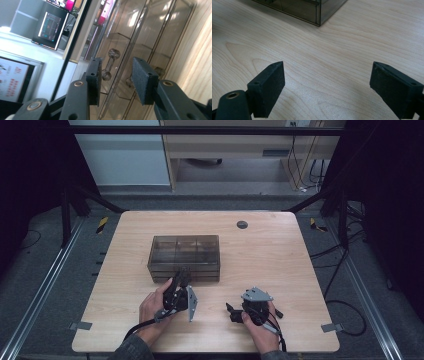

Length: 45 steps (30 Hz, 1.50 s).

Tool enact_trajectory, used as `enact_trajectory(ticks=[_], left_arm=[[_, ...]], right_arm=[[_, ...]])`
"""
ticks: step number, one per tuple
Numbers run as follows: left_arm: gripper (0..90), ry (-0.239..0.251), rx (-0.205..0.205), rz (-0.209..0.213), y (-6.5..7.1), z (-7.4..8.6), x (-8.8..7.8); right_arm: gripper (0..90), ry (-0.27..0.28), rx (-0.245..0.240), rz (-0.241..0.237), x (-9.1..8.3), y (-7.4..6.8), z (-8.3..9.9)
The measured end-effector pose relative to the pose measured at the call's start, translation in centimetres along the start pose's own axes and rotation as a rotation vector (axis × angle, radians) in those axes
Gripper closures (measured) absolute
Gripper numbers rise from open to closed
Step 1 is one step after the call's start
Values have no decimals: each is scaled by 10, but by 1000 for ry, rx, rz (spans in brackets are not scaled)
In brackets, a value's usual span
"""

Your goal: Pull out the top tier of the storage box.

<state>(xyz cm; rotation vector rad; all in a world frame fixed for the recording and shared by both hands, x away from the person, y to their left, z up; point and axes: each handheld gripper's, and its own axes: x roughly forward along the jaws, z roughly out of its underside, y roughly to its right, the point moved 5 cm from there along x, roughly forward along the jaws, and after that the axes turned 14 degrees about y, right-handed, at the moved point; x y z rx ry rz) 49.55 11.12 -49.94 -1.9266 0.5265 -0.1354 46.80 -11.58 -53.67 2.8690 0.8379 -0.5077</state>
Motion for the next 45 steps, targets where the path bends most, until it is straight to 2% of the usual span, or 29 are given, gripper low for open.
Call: enact_trajectory(ticks=[5, 10, 13, 14, 19, 36, 45], left_arm=[[617, -20, 72, -14, -1, -3, 3], [645, -30, 118, -22, -2, -8, 6], [656, -30, 130, -26, 0, -7, 8], [660, -49, 139, -21, 0, -7, 8], [672, -61, 167, -21, 2, -4, 11], [704, -67, 255, -45, 7, -5, 16], [748, -76, 257, -56, 7, -6, 16]], right_arm=[[134, -2, 0, 0, 0, 0, 0], [140, -2, 2, -1, 0, 0, 0], [142, -2, 2, -4, 0, 0, 0], [143, -2, 4, -4, 0, 0, 0], [147, -3, 2, -6, 0, 0, 0], [158, -3, -5, -12, 0, -1, 0], [160, -3, -5, -11, 0, -1, 0]])
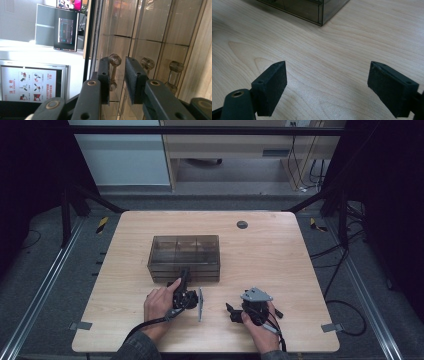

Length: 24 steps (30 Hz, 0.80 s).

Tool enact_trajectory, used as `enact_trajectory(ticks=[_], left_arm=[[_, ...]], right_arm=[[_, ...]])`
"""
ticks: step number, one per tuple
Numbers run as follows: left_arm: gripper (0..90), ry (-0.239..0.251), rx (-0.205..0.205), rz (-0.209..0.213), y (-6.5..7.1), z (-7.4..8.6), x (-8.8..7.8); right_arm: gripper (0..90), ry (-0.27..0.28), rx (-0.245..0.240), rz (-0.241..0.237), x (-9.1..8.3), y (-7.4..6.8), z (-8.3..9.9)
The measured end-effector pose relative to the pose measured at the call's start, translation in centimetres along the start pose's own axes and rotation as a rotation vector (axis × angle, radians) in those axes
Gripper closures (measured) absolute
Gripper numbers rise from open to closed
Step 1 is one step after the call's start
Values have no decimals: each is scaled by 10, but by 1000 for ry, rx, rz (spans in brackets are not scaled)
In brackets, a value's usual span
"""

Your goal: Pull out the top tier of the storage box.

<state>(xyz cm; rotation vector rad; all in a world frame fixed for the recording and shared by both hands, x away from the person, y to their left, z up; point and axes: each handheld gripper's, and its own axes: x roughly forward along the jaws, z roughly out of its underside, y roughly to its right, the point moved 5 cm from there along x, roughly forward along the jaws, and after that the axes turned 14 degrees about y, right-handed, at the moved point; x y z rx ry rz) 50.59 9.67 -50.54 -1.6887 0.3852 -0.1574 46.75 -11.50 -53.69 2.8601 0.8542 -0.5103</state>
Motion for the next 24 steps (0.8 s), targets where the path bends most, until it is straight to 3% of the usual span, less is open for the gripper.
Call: enact_trajectory(ticks=[7, 24], left_arm=[[793, -7, -7, -11, -1, -1, 0], [798, -10, -6, -11, -1, -1, 0]], right_arm=[[161, -1, -1, -1, 0, 0, 0], [162, -2, -5, -2, 0, 0, 0]])
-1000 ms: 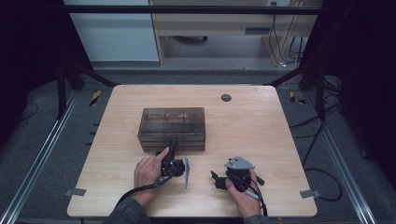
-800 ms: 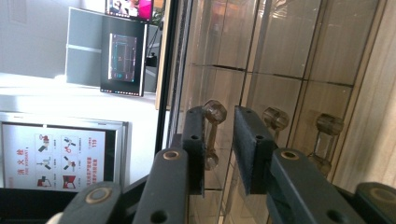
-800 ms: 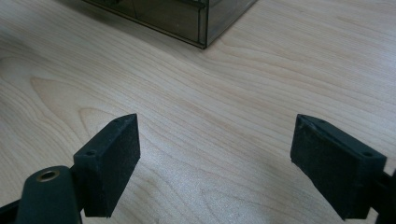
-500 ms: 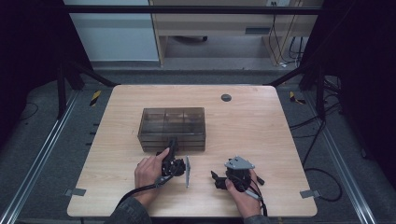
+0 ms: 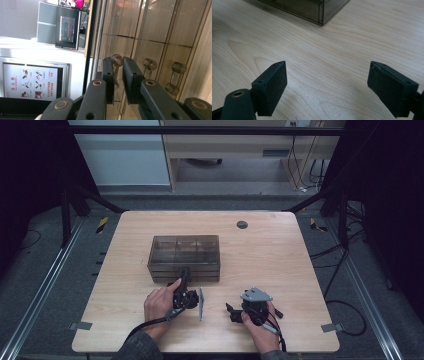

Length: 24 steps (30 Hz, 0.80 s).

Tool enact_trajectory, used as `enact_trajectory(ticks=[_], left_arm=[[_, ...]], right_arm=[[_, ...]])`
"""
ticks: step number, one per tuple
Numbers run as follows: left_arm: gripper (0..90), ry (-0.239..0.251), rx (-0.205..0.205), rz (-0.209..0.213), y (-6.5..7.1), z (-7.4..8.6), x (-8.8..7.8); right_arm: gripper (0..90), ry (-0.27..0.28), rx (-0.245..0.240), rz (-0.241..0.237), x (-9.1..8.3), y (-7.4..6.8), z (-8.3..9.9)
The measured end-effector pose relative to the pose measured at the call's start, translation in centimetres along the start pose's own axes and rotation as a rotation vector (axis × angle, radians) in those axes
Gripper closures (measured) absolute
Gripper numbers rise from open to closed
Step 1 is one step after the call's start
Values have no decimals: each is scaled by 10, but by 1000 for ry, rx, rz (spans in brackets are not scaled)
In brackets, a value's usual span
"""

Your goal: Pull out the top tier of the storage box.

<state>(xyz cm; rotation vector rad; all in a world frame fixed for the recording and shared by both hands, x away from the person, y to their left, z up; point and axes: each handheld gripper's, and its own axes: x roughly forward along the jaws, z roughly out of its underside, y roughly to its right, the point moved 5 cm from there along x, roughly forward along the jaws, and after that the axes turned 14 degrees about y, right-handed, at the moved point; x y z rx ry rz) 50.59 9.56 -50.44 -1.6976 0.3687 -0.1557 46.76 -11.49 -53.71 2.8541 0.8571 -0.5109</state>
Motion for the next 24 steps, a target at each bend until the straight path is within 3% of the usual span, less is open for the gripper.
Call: enact_trajectory(ticks=[24], left_arm=[[796, 21, -17, -11, 4, -5, -19]], right_arm=[[162, -6, -2, -6, 0, -1, 0]])
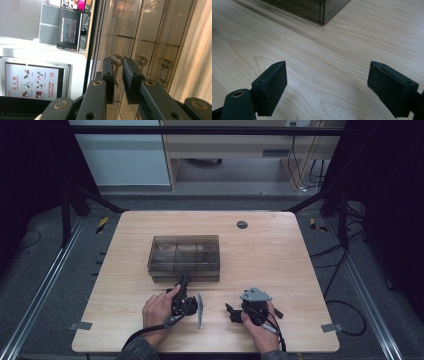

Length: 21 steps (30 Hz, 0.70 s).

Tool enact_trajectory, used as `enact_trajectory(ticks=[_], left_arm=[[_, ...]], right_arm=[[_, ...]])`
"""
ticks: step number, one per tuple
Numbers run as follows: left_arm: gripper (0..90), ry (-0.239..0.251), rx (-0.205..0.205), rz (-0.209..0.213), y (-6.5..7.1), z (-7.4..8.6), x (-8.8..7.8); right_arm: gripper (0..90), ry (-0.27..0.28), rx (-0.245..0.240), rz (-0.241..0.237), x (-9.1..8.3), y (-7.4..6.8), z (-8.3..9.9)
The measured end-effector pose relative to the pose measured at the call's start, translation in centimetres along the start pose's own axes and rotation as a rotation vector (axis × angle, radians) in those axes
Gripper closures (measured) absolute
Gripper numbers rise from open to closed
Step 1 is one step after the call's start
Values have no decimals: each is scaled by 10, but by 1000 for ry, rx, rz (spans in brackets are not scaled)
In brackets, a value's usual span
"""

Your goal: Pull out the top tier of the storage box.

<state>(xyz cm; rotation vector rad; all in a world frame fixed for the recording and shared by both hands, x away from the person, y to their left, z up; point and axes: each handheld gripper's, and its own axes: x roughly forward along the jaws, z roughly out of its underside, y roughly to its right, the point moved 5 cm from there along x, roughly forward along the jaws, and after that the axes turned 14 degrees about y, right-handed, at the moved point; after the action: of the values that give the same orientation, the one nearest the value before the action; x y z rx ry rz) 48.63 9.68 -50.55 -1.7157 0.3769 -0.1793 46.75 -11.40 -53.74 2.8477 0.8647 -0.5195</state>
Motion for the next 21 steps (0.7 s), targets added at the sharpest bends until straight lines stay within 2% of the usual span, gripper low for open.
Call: enact_trajectory(ticks=[2, 3, 4, 5, 10, 12, 18, 21], left_arm=[[782, 5, -17, 1, -1, 0, -1], [694, 16, -48, -12, -2, 0, -2], [668, 16, -48, -12, -2, 0, -2], [668, 13, -75, -8, -4, 0, -3], [590, 31, -148, 0, -10, -1, -9], [561, 43, -198, 12, -12, 0, -12], [493, 83, -395, 58, -18, 10, -18], [456, 101, -477, 83, -22, 17, -23]], right_arm=[[161, -1, -2, 0, 0, 0, 0], [161, 0, -2, -2, 0, 0, 0], [161, 0, -2, -2, 0, 0, 0], [162, 0, -1, -2, 0, 0, 0], [161, -1, 1, -3, 0, 0, 0], [161, 1, 0, -4, 0, 0, 0], [161, -3, -2, -5, 0, 0, 0], [158, -7, -2, -2, 0, 0, 0]])
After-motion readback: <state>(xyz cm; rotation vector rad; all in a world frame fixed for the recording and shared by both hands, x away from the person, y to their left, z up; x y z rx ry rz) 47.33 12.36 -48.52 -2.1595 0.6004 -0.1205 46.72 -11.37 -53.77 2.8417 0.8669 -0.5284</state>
